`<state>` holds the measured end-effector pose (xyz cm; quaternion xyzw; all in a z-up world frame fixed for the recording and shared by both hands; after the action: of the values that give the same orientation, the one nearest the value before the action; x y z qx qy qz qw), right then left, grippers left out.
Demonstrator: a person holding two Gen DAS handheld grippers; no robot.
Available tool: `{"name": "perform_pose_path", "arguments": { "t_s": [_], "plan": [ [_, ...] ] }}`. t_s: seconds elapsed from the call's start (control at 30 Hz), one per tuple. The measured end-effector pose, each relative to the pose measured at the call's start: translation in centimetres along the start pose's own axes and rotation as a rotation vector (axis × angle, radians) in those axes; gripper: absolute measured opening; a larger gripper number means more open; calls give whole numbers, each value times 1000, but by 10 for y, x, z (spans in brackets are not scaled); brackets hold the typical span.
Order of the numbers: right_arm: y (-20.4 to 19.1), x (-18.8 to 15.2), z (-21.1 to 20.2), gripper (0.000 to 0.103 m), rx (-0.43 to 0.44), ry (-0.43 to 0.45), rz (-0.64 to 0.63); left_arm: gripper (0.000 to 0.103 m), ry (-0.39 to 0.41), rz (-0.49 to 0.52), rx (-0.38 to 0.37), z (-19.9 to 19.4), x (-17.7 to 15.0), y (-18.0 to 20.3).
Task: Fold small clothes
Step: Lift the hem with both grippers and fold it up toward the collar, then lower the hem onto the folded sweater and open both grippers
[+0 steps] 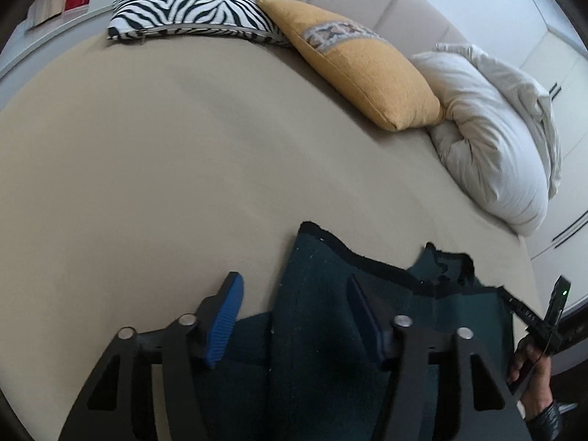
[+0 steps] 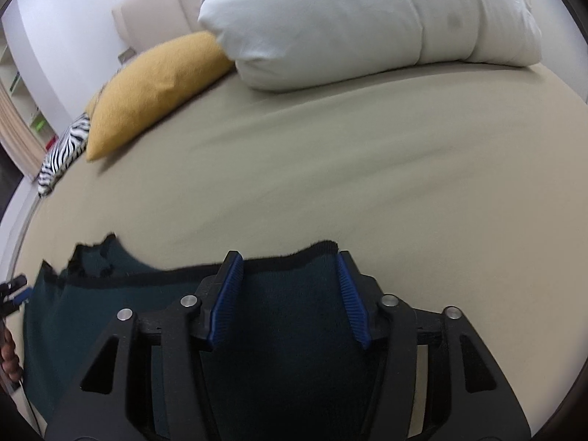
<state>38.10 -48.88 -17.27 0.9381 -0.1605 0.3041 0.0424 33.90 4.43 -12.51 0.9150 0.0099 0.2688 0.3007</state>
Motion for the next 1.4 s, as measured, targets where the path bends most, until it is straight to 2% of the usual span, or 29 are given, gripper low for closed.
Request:
{"name": "perform_pose_path", "arguments": {
  "t_s": [0.03,0.07,0.1,0.13,0.17,0.27,0.43,0.53,0.6,0.67,0.73,0.77,0.8,0.83,0.87,0.9,0.93,0.97,1.0,1.1,1.27,1.37,1.4],
  "plan": [
    [-2,-1,1,37,-7,-1,-13,37,-35,31,24,9,-1,5],
    [-3,-1,2,26,-10,-1,-18,29,-51,48,39,14,-2,7],
    [-6,-1,2,18,-17,-2,-20,14,-52,49,43,15,-3,8],
    [-6,0,1,11,-26,3,-21,9,-41,38,36,12,-3,7],
    [-7,0,0,5,-30,7,-23,8,-17,28,31,7,-3,7],
    [-5,1,-10,4,-45,50,-18,7,84,28,18,-19,-8,10],
    [8,8,-33,3,-27,131,64,6,210,-6,9,-54,-23,3],
    [5,13,-37,3,-29,155,70,6,224,-44,30,-55,-30,-9],
    [3,16,-32,3,-41,150,63,7,205,-61,42,-47,-31,-15],
    [0,17,-13,4,-58,110,52,9,147,-70,71,-29,-31,-21],
    [0,16,16,7,-103,9,57,12,128,-81,63,-25,-31,-26],
    [6,15,21,8,-66,-8,94,13,127,-77,61,-28,-30,-24],
    [8,16,18,12,-53,1,108,21,131,-70,61,-34,-30,-20],
    [10,17,10,16,-42,22,119,33,136,-68,65,-38,-30,-16],
    [13,17,1,28,-31,50,122,38,140,-66,60,-44,-32,-13],
    [17,16,-11,45,-10,75,130,46,147,-61,46,-52,-36,-10],
    [22,14,-18,50,1,86,144,53,147,-48,42,-59,-42,-5],
    [30,10,-31,55,14,102,179,56,142,-34,44,-64,-49,-1],
    [37,7,-39,56,21,107,198,59,134,-26,47,-68,-54,0],
    [56,-11,-63,56,61,77,207,59,94,-16,41,-77,-81,0],
    [67,-75,-98,56,57,38,126,58,58,14,68,-82,-117,0],
    [69,-109,-111,56,43,26,105,55,56,40,76,-89,-134,5],
    [71,-118,-112,56,41,19,104,51,52,40,73,-90,-138,6]
  ]
}}
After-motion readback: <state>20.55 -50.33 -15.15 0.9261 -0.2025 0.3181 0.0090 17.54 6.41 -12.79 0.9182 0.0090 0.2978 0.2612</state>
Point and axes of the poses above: each gripper's, at about its wrist camera, not at the fingertips, and z roughly the way its jaws point, y to its right, x to its top, the point moved 1 cm from there along z, roughly the way its jaws point, and after that the axes turned 15 degrees about -x, right-handed, at the moved point
